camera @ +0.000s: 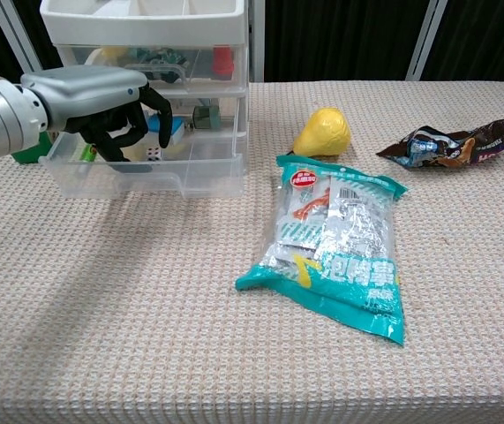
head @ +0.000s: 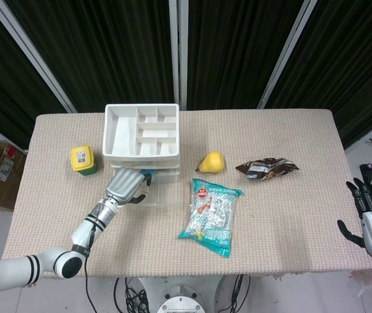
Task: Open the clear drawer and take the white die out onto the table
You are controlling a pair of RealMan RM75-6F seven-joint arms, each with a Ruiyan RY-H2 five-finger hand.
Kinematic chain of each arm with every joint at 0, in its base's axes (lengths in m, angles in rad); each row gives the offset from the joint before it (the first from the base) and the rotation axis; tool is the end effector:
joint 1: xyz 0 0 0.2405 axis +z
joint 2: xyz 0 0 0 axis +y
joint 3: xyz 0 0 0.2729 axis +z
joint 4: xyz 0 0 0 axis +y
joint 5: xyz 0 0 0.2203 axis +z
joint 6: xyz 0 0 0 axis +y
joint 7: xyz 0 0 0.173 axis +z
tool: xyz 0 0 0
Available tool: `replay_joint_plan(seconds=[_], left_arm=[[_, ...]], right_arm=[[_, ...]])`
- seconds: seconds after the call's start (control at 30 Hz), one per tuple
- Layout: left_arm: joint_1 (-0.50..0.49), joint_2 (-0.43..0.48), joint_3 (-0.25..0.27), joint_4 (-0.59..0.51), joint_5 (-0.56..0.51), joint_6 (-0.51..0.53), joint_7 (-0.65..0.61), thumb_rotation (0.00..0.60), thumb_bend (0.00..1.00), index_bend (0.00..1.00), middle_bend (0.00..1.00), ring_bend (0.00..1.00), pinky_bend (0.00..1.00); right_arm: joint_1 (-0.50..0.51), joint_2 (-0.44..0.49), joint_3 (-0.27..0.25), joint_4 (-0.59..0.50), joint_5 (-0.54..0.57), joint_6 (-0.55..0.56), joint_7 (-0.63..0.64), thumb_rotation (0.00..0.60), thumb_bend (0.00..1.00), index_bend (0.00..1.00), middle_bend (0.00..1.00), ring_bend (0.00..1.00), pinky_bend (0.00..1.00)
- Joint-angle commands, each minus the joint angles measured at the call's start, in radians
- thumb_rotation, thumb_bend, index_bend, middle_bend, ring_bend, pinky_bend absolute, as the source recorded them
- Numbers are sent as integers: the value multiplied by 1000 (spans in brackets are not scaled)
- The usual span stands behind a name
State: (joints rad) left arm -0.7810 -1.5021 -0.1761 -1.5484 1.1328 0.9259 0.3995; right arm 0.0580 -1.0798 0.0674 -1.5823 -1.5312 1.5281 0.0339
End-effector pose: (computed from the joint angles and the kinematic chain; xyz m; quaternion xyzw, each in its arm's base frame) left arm -0.1279 0.3800 -0.0315 -0.7761 -0.3373 -0.3642 0.3890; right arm -0.3346 -0.2074 0.1810 0.5920 -0.3601 0.3960 0.6026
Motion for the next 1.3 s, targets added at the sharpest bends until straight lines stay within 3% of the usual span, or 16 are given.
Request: replay_joint_plan(seconds=[0.03,0.5,0.77,0.97,1.07,1.2,1.3], left_arm=[[-3,0,3,2,-3,-1,1,600,246,476,834,976,1000],[-3,8,24,-2,8,33,27,600,366,547,835,977,1000],[99,89,53,-122,132,213,-46,600,353,549,836,976,1000],[227,148,123,-180,247,387,-104,600,349,549,836,976,1000],[276,164,185,-197,347,443,-131,600,346,550,834,975,1000],[292,143,262,-190,448,414,-109,600,341,549,832,973,1000],[275,92,278,-161,462,342,-79,600,336,549,832,972,1000]], right_arm=[[-1,1,0,-1,0,1,0,600,222,0,30,0,0],[-4,4,-2,-9,-4,6,-5,600,223,0,30,0,0],[-10,8,-2,-6,-11,18,4,600,222,0,30,0,0],[-7,4,-2,5,-12,13,17,600,223,0,30,0,0],[-5,4,-3,2,-21,14,13,600,223,0,30,0,0],[2,3,-4,-5,-33,12,3,600,223,0,30,0,0],[4,2,-8,-11,-41,10,-4,600,222,0,30,0,0]])
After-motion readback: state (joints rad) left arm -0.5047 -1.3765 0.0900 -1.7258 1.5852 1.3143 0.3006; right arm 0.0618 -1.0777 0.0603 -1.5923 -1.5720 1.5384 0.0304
